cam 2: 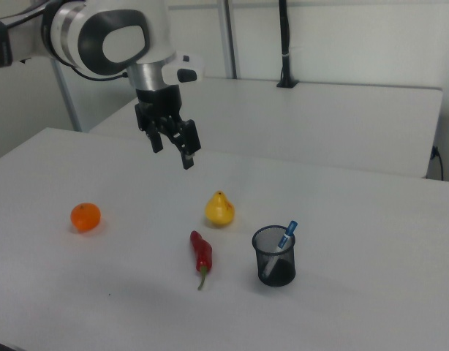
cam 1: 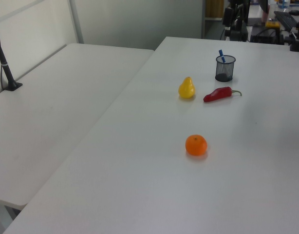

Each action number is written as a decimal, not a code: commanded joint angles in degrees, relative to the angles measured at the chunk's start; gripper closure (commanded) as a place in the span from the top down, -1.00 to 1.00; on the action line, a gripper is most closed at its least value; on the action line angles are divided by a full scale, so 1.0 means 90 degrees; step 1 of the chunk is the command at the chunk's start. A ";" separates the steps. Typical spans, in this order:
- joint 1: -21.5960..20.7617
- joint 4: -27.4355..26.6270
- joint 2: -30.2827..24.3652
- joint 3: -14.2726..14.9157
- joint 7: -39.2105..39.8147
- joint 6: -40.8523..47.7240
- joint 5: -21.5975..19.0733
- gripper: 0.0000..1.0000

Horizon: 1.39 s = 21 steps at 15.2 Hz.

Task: Take marker pen
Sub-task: 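Lower the gripper onto the blue-capped marker in the cup and close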

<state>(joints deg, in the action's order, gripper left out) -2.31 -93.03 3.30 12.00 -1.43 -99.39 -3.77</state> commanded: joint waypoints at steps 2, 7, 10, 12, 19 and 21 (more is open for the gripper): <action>-0.0026 -0.0044 0.0453 0.0414 0.0110 -0.0869 0.0165 1.00; 0.0110 -0.0063 0.1146 0.0737 0.0032 -0.2128 0.0214 1.00; 0.0334 -0.0063 0.1488 0.0737 0.0022 -0.2578 0.0214 0.98; 0.0500 -0.0054 0.1644 0.0805 0.0022 -0.2822 0.0204 0.88; 0.0647 -0.0083 0.2162 0.1011 0.0022 -0.3692 0.0195 0.55; 0.0686 -0.0093 0.2280 0.1020 0.0022 -0.3848 0.0185 0.47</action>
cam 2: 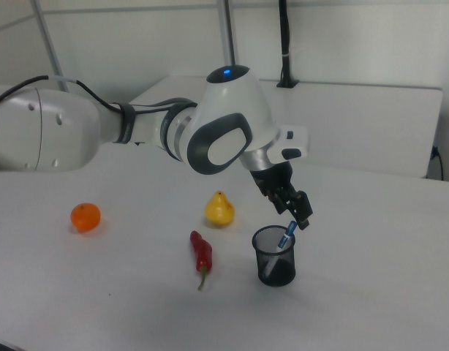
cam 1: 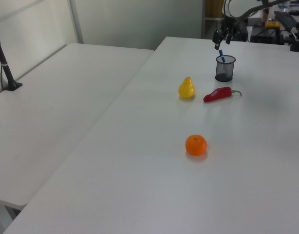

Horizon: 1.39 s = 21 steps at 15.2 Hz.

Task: Take marker pen
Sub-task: 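Lower the gripper onto the blue-capped marker in the cup and close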

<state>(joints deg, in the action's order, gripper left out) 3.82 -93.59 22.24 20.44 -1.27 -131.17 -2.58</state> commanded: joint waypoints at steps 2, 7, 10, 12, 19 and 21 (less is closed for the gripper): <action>0.0034 -0.0031 0.0243 0.0073 0.0004 -0.0386 0.0052 0.32; 0.0044 -0.0050 0.0244 0.0083 -0.0006 -0.0358 0.0023 -0.21; 0.0044 -0.0050 0.0224 0.0083 -0.0151 -0.0338 -0.0026 -0.45; 0.0044 -0.0040 0.0204 0.0083 -0.0182 -0.0348 -0.0026 -0.57; 0.0044 -0.0040 0.0117 0.0132 -0.0191 -0.0328 -0.0026 -0.99; 0.0044 -0.0021 0.0087 0.0132 -0.0201 -0.0318 -0.0055 -1.00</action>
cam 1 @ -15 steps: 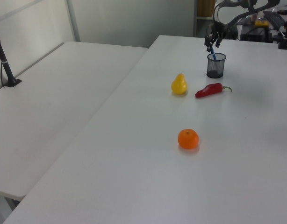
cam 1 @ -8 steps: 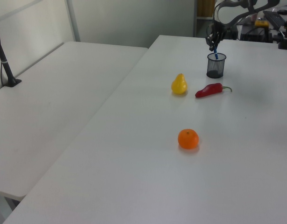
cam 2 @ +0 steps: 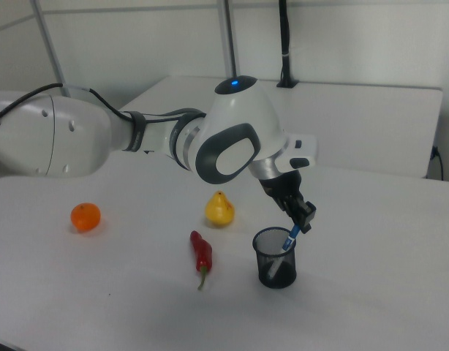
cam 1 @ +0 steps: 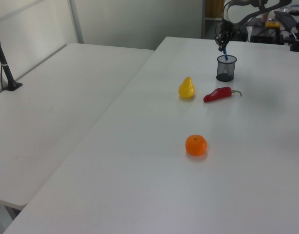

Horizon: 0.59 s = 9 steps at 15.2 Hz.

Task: Take marker pen
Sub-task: 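Lift the marker up out of the pen cup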

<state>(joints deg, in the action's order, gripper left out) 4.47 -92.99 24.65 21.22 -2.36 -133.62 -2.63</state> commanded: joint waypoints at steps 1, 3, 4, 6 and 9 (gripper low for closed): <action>-0.0038 -0.0078 -0.0238 0.0044 -0.0080 -0.0036 -0.0098 -1.00; -0.0048 -0.0068 -0.0394 0.0054 -0.0070 -0.0016 -0.0186 -1.00; -0.0057 -0.0058 -0.0482 0.0054 -0.0080 -0.0016 -0.0215 -1.00; -0.0087 -0.0048 -0.0658 0.0064 -0.0070 -0.0016 -0.0312 -1.00; -0.0136 -0.0038 -0.0961 0.0054 -0.0235 -0.0016 -0.0352 -1.00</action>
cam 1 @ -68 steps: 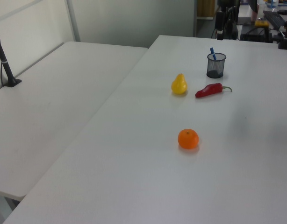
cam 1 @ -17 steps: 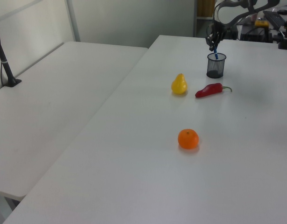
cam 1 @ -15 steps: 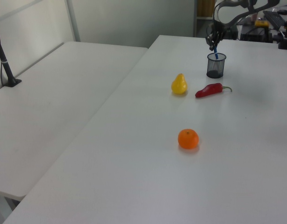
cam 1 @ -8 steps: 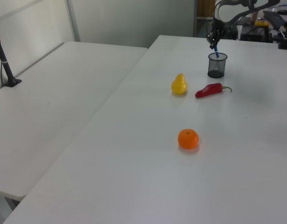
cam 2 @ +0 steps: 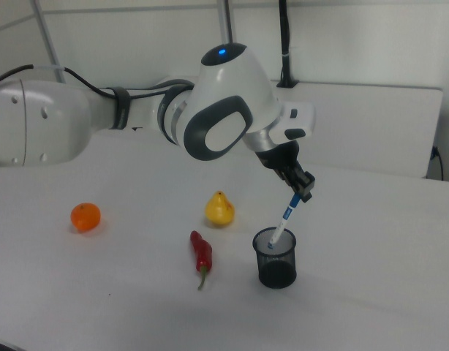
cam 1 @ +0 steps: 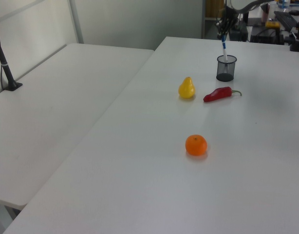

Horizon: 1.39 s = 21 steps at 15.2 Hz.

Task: Take marker pen
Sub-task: 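Lift the marker up out of the pen cup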

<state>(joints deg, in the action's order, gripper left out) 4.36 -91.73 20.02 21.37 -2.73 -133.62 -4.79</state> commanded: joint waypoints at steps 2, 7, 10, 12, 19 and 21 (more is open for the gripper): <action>-0.0200 -0.0189 -0.0622 0.0028 -0.0272 0.0013 -0.0112 -1.00; -0.0386 -0.0179 -0.0974 -0.0079 -0.0507 0.0578 -0.0112 -1.00; -0.0737 -0.0169 -0.1120 -0.0157 -0.0615 0.1445 -0.0112 -1.00; -0.0855 -0.0169 -0.1150 -0.0429 -0.0615 0.1886 -0.0083 -1.00; -0.0875 -0.0189 -0.1072 -0.1484 -0.0586 0.2736 0.0015 -1.00; -0.0875 -0.0237 -0.0956 -0.1806 -0.0517 0.3019 0.0170 -1.00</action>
<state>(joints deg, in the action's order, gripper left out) -3.53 -92.43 11.39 8.67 -7.67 -109.89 -5.01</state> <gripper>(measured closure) 0.841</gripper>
